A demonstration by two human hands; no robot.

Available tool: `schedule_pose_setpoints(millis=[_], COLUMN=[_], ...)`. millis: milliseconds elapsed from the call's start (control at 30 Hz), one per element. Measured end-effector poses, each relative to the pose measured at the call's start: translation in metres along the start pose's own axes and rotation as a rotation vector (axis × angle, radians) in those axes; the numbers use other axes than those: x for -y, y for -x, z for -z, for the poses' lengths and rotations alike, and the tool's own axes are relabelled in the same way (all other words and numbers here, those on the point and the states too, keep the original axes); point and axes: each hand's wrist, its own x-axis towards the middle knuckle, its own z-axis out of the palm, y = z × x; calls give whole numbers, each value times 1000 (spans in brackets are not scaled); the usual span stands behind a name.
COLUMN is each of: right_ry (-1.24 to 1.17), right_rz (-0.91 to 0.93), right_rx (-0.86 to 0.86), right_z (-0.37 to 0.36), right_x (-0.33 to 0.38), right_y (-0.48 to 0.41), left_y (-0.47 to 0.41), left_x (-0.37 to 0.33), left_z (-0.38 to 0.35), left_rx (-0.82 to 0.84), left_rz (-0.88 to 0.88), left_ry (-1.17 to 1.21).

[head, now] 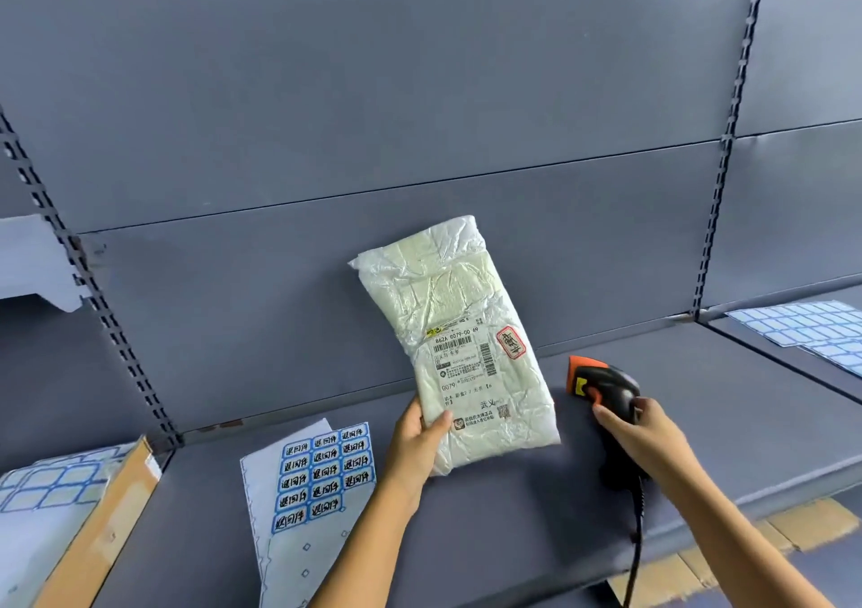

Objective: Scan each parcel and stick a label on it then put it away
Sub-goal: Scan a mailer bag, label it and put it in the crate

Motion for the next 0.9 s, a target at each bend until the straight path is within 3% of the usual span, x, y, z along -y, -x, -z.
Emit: schedule_pose_setpoints(millis=[133,300,400,600,700,900], right_ry=[92,-517,-777,-364,-232,-212], right_rz=[-105,-193,-70,329,385,412], right_rx=[58,228,278,260,252,207], right_z=[-3,5,4,-15,-29,-41], right_x=[9,21,42,67,74,78], right_y=[-16,-8,20,78,88,89], left_y=[-3,-15,-24,-28,-29,-32], left_x=[8,11,12,14,18,21], left_z=[5,8,6,3,4,5], left_rx=[-25,-35,-48,-76,-76,-58], left_rz=[47,62,61,-5,-7,-24], left_ry=[-23,-67,-95,-133,-144,-152])
